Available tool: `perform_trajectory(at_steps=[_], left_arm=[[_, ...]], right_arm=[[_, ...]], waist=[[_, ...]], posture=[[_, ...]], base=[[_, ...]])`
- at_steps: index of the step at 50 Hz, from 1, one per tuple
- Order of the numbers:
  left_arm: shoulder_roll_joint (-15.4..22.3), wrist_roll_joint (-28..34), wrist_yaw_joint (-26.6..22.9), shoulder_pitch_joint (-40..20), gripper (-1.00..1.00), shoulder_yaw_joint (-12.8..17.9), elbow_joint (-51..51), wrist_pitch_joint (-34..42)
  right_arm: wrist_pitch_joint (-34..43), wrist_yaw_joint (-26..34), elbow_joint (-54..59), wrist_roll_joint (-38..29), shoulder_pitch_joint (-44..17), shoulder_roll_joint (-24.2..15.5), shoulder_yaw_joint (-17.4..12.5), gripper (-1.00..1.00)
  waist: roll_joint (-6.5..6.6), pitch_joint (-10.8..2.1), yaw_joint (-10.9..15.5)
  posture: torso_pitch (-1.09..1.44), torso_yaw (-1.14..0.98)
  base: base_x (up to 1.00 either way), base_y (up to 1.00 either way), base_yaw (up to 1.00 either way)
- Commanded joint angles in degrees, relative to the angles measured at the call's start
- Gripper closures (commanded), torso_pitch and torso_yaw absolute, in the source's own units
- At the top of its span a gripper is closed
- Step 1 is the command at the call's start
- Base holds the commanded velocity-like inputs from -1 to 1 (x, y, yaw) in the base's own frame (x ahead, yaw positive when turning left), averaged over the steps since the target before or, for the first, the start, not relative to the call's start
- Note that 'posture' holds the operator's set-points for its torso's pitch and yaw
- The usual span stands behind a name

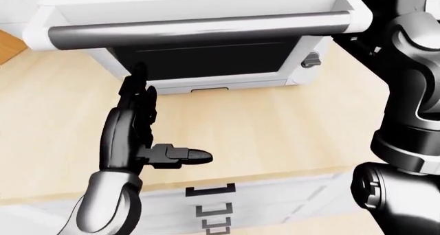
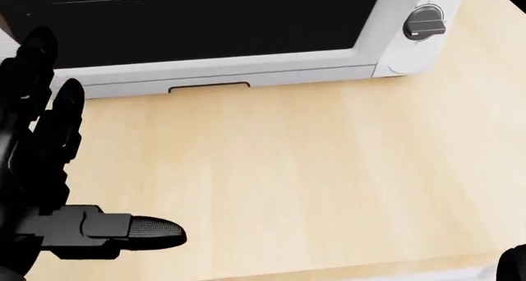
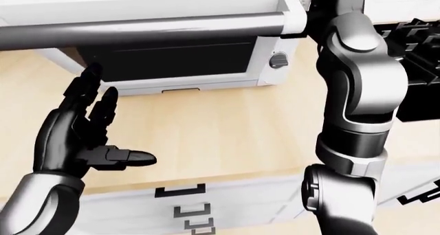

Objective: Close the toaster oven door.

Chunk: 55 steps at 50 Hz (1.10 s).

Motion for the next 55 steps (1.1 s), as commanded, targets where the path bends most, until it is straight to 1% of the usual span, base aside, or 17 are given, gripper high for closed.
perform_trajectory(at_steps=[1, 7, 9, 11, 17, 19, 21, 25, 29, 33, 37, 40, 45, 49, 52, 55], left_arm=[[1.0, -2.4, 3.8, -1.1, -1.00, -0.9, -1.4, -2.7], [1.5, -4.7, 8.2, -2.2, -1.00, -5.5, -1.4, -3.3], [2.4, -6.4, 9.7, -4.1, -1.00, -5.7, -1.4, -2.9], [3.6, -9.3, 11.9, -5.7, -1.00, -5.6, -1.4, -2.6], [5.2, -13.4, 16.0, -8.8, -1.00, -7.3, -1.4, -2.4], [5.0, -14.2, 16.5, -10.9, -1.00, -7.1, -1.4, -1.0], [4.0, -14.5, 16.2, -12.6, -1.00, -6.3, -1.4, 1.0], [1.7, -12.8, 14.5, -14.2, -1.00, -5.8, -1.4, 3.4], [-0.6, -8.7, 11.2, -14.9, -1.00, -5.9, -1.4, 5.1], [-3.2, -3.6, 7.0, -15.8, -1.00, -5.9, -1.4, 7.1], [-5.8, 2.9, 1.6, -16.0, -1.00, -6.2, -1.1, 8.2], [-7.2, 7.2, -1.6, -16.3, -1.00, -6.8, -0.3, 8.1], [-9.7, 13.7, -6.8, -18.3, -1.00, -6.8, 0.2, 9.5], [-11.1, 16.9, -9.5, -19.4, -1.00, -6.8, 0.1, 10.6], [-11.8, 19.1, -11.6, -21.0, -1.00, -6.1, 0.7, 11.3], [-12.2, 20.6, -12.8, -21.4, -1.00, -6.2, 0.7, 11.5]], right_arm=[[-3.6, 0.2, -3.3, 1.2, -3.3, -0.5, -0.7, -1.00], [-3.7, 0.1, -3.7, 1.4, -2.6, -0.6, -0.9, -1.00], [-3.8, 0.1, -3.7, 1.5, -2.4, -0.6, -0.8, -1.00], [-3.8, 0.0, -3.6, 1.5, -2.4, -0.6, -0.8, -1.00], [-3.8, 0.0, -3.5, 1.5, -2.6, -0.6, -0.8, -1.00], [-3.9, 0.1, -3.3, 1.5, -2.8, -0.8, -0.8, -1.00], [-3.9, 0.1, -3.2, 1.6, -2.9, -0.8, -0.8, -1.00], [-4.0, 0.1, -3.0, 1.5, -3.0, -0.7, -0.7, -1.00], [-3.9, 0.1, -3.5, 1.5, -2.5, -0.6, -0.8, -1.00], [-3.9, 0.0, -3.7, 1.6, -2.4, -0.5, -0.8, -1.00], [-3.5, -0.2, -4.2, 1.7, -2.3, -0.4, -0.8, -1.00], [-3.0, -0.3, -4.8, 1.8, -2.3, -0.3, -0.7, -1.00], [-3.1, -0.3, -4.9, 1.8, -1.9, -0.2, -0.8, -1.00], [-3.1, -0.3, -4.8, 1.8, -2.0, -0.2, -0.7, -1.00], [-3.2, -0.3, -4.7, 1.7, -1.9, -0.2, -0.7, -1.00], [-3.3, -0.3, -4.7, 1.7, -1.9, -0.2, -0.8, -1.00]], waist=[[-0.53, -1.85, 0.3], [-0.51, -1.90, 0.4], [-0.54, -1.91, 0.4], [-0.55, -1.93, 0.4], [-0.44, -1.84, 0.3], [-0.42, -1.82, 0.3], [-0.42, -1.77, 0.2], [-0.39, -1.61, 0.1], [-0.45, -1.58, 0.1], [-0.60, -1.54, 0.2], [-0.81, -1.47, 0.2], [-0.99, -1.47, 0.3], [-1.28, -1.42, 0.5], [-1.50, -1.40, 0.5], [-1.60, -1.35, 0.5], [-1.68, -1.33, 0.5]], posture=[[0.00, 0.00], [0.00, 0.00], [0.00, 0.00], [0.00, 0.00], [0.00, 0.00], [0.00, 0.00], [0.00, 0.00], [0.00, 0.00], [0.00, 0.00], [0.00, 0.00], [0.00, 0.00], [0.00, 0.00], [0.00, 0.00], [0.00, 0.00], [0.00, 0.00], [0.00, 0.00]], base=[[0.00, 0.00, 0.00], [0.00, 0.00, 0.00], [0.00, 0.00, 0.00], [0.00, 0.00, 0.00], [0.00, 0.00, 0.00], [0.00, 0.00, 0.00], [0.00, 0.00, 0.00], [0.00, 0.00, 0.00], [0.00, 0.00, 0.00], [0.00, 0.00, 0.00], [0.00, 0.00, 0.00], [0.00, 0.00, 0.00], [0.00, 0.00, 0.00], [0.00, 0.00, 0.00], [0.00, 0.00, 0.00], [0.00, 0.00, 0.00]])
